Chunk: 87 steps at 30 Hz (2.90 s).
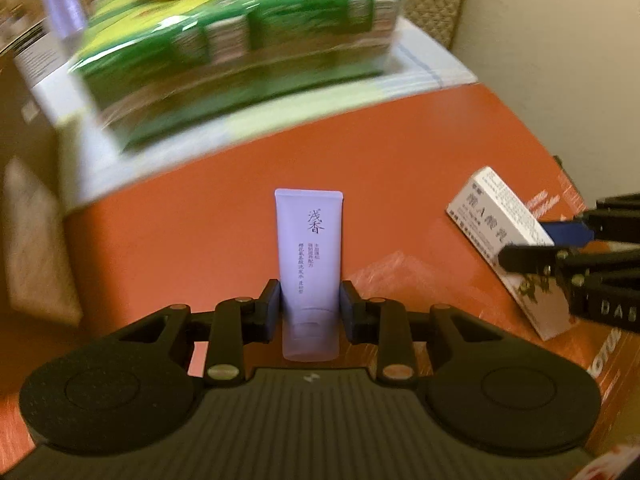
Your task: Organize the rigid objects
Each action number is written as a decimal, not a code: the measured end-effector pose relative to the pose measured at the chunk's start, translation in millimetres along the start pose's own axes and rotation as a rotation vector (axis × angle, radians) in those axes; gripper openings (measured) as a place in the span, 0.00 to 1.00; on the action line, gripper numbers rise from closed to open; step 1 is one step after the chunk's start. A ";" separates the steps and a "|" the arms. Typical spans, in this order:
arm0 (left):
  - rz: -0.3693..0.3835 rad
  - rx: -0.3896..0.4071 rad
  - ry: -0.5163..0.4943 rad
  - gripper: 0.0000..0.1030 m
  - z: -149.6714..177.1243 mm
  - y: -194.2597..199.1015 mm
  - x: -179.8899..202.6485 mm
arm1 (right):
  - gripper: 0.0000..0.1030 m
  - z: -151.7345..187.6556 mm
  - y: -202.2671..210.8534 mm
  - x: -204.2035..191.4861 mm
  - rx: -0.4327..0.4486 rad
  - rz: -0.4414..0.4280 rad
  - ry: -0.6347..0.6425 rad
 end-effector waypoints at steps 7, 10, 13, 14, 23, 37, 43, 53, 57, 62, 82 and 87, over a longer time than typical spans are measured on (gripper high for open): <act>-0.053 -0.014 0.118 0.26 47.9 30.7 -33.4 | 0.22 10.0 -7.9 -40.5 -0.025 -0.071 0.113; -0.071 -0.015 0.168 0.26 70.2 42.1 -46.1 | 0.22 14.2 -12.0 -58.2 -0.033 -0.104 0.165; -0.090 -0.022 0.209 0.26 85.1 46.9 -53.7 | 0.22 18.7 -16.0 -75.7 -0.043 -0.136 0.214; -0.097 -0.026 0.223 0.26 92.1 50.3 -57.3 | 0.22 20.1 -17.2 -81.0 -0.046 -0.147 0.228; -0.119 -0.036 0.285 0.26 120.3 63.1 -69.4 | 0.22 30.9 -23.1 -110.3 -0.069 -0.192 0.295; -0.156 -0.035 0.220 0.28 111.7 52.0 -60.1 | 0.26 28.4 -25.8 -112.3 -0.091 -0.159 0.271; -0.158 -0.026 0.217 0.28 112.8 52.9 -59.9 | 0.26 27.9 -26.8 -113.7 -0.093 -0.146 0.267; -0.144 -0.016 0.219 0.27 115.1 55.6 -61.1 | 0.25 28.7 -26.2 -116.1 -0.096 -0.136 0.281; -0.135 -0.013 0.229 0.27 117.6 57.7 -63.4 | 0.22 28.3 -24.7 -117.8 -0.092 -0.137 0.294; -0.126 0.004 0.234 0.27 120.7 63.9 -67.8 | 0.22 28.8 -22.8 -124.1 -0.092 -0.150 0.302; -0.157 0.116 0.359 0.27 143.3 134.1 -124.7 | 0.22 -1.2 -7.1 -177.0 -0.048 -0.253 0.340; -0.177 0.166 0.382 0.27 144.4 161.4 -143.2 | 0.22 -9.3 0.8 -201.9 -0.032 -0.307 0.358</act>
Point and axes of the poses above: each gripper's, at about its wrist camera, not at the fingertips, and y roughly against the way its jaws point, x to its right, z to its underside, the point moved 2 cm from there along -y, roughly the way its jaws point, and after that the axes turned 4 degrees about -z, right-handed, at the moved point
